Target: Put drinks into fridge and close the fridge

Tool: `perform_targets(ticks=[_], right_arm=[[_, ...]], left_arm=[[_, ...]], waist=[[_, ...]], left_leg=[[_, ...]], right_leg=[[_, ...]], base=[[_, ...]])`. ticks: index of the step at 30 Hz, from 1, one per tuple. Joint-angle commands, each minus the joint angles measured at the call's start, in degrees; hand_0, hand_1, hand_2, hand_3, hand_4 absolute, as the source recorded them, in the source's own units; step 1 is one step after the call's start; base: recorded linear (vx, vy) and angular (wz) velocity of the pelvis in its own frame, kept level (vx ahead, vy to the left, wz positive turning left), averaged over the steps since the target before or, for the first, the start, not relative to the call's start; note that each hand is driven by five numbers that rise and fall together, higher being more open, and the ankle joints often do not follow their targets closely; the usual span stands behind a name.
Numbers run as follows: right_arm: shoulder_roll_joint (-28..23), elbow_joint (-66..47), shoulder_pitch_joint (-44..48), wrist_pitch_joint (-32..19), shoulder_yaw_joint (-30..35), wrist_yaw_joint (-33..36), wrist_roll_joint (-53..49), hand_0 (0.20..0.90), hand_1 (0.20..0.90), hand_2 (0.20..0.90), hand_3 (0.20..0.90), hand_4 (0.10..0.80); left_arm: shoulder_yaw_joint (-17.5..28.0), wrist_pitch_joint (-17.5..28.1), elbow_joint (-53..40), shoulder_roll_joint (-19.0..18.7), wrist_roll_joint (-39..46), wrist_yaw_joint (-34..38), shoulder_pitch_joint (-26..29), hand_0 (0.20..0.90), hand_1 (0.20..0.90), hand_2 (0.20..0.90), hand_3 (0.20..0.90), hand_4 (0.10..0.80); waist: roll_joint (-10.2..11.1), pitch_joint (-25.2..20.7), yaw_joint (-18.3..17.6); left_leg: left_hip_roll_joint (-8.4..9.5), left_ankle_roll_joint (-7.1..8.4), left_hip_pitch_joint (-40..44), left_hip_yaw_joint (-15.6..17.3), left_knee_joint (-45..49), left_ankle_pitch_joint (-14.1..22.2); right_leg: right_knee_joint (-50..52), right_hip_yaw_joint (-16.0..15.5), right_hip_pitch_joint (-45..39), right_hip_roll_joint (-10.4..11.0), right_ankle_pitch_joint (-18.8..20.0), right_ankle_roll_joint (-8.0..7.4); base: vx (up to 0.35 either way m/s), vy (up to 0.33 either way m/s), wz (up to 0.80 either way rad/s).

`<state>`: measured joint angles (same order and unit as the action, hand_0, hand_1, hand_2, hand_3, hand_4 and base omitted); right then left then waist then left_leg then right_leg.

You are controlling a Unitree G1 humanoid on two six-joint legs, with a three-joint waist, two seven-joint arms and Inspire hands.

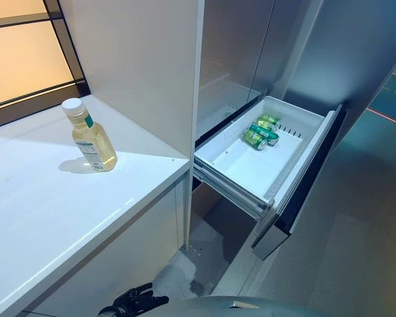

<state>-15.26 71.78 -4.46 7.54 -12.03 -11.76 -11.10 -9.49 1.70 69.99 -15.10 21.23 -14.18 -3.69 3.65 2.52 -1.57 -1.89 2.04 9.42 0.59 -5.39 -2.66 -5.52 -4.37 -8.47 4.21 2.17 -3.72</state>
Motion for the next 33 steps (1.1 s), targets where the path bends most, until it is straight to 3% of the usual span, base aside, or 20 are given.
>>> perform_targets(ticks=[1, 7, 12, 21, 28, 33], right_arm=[[2.02, 0.73, 4.17, -0.84, -0.37, -3.19, -0.96, 0.900, 0.900, 0.900, 0.900, 0.800], [1.88, 0.23, 4.29, -0.66, -0.96, -3.09, -1.64, 0.900, 0.900, 0.900, 0.900, 0.800], [0.96, -0.83, 4.83, 0.03, -2.51, -3.51, -1.56, 0.900, 0.900, 0.900, 0.900, 0.800], [-0.80, -3.07, 5.18, 1.11, -5.15, -4.19, -1.00, 0.900, 0.900, 0.900, 0.900, 0.800], [-1.25, -3.27, 5.56, 1.70, -5.78, -3.69, -1.21, 0.900, 0.900, 0.900, 0.900, 0.800], [-0.70, -2.64, 5.82, 1.46, -5.56, -2.88, -1.25, 0.900, 0.900, 0.900, 0.900, 0.800]], left_arm=[[-3.85, 5.18, -1.56, 3.47, -2.45, -2.35, 4.88, 0.900, 0.900, 0.900, 0.900, 0.800], [-8.33, 12.66, -4.47, 2.64, -12.09, -3.51, 6.23, 0.900, 0.900, 0.900, 0.900, 0.800], [-16.88, 18.93, -10.09, 0.34, -24.21, -1.33, 8.08, 0.900, 0.900, 0.900, 0.900, 0.800], [-27.99, 20.02, -28.61, -6.38, -38.32, 4.70, 14.51, 0.900, 0.900, 0.900, 0.900, 0.800], [-31.25, 19.63, -41.93, -12.51, -39.47, 5.90, 20.94, 0.900, 0.900, 0.900, 0.900, 0.800], [-31.68, 21.02, -49.39, -15.03, -34.80, 1.57, 24.37, 0.900, 0.900, 0.900, 0.900, 0.800]], waist=[[-2.13, 2.76, 0.94], [-2.37, 2.61, 1.03], [-2.80, 2.80, 0.36], [-3.45, 3.02, -1.07], [-3.97, 2.51, -1.30], [-4.22, 2.12, -1.23]], left_leg=[[3.19, -2.19, 0.38, 2.82, 0.63, 6.85], [3.25, -2.01, -0.03, 2.78, 0.60, 6.73], [3.18, -1.89, -0.02, 3.06, 0.39, 6.71], [2.89, -1.68, -0.45, 3.53, 0.39, 6.73], [3.12, -1.96, -0.83, 3.09, 0.39, 6.59], [3.32, -2.19, -0.88, 2.88, 0.39, 6.73]], right_leg=[[2.08, -4.43, -0.31, -2.63, -4.06, -0.81], [2.18, -4.79, 0.14, -2.53, -3.94, -1.05], [2.45, -4.39, 0.53, -2.65, -3.82, -1.38], [2.30, -4.03, 1.16, -2.57, -3.38, -2.12], [1.79, -4.12, 1.15, -2.47, -3.11, -2.15], [1.38, -4.08, 0.88, -2.35, -3.05, -2.17]], base=[[0.035, 0.008, 0.07], [0.008, 0.003, 0.08], [0.000, 0.000, 0.00], [-0.007, 0.003, 0.00], [0.000, 0.000, 0.00], [0.000, 0.000, 0.00]])
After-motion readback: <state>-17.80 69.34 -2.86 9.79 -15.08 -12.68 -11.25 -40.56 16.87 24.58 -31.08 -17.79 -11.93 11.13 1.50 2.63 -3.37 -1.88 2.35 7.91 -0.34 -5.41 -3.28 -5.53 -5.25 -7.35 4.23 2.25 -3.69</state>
